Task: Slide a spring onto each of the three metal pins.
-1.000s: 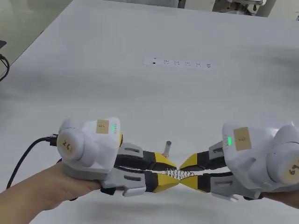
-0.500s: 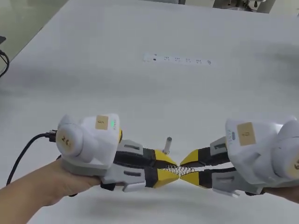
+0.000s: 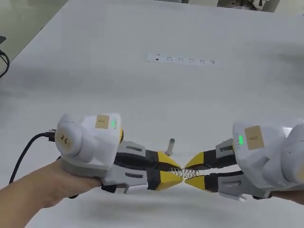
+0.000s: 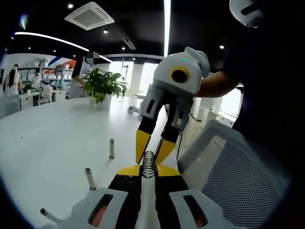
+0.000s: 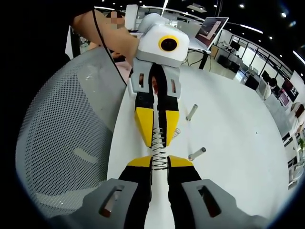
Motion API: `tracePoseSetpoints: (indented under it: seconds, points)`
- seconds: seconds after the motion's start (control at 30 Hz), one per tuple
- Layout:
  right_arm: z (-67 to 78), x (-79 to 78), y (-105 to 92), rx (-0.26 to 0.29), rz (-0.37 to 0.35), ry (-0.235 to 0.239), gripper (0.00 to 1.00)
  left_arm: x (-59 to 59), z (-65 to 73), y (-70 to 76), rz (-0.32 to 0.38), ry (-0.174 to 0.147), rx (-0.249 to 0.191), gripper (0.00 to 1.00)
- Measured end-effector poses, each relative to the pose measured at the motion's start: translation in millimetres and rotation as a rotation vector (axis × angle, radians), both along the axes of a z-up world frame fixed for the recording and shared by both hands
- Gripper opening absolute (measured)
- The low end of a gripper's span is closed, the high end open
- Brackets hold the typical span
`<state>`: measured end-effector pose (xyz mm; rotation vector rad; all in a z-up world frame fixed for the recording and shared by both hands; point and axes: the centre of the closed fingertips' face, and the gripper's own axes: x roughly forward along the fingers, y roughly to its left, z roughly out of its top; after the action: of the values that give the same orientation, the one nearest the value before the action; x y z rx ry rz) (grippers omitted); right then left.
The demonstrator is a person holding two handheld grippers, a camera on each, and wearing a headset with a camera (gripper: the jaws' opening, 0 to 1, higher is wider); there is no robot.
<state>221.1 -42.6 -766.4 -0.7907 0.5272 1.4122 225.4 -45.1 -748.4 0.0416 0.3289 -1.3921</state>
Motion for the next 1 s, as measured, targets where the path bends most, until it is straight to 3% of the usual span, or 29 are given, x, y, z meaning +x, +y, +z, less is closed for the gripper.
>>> tracePoseSetpoints:
  seconds: [0.5, 0.73, 1.0]
  points:
    - [5.6, 1.7, -4.1, 0.014, 0.014, -0.032, 0.07, 1.0, 1.5, 3.3, -0.002, 0.006, -0.005, 0.01]
    - [19.3, 3.2, -2.8, 0.041, 0.002, 0.005, 0.06, 2.7, 2.8, 4.3, -0.005, 0.013, -0.025, 0.01]
    - [27.2, 0.7, 2.5, 0.063, 0.003, 0.033, 0.05, 1.0, -5.1, 3.1, -0.016, 0.006, -0.001, 0.01]
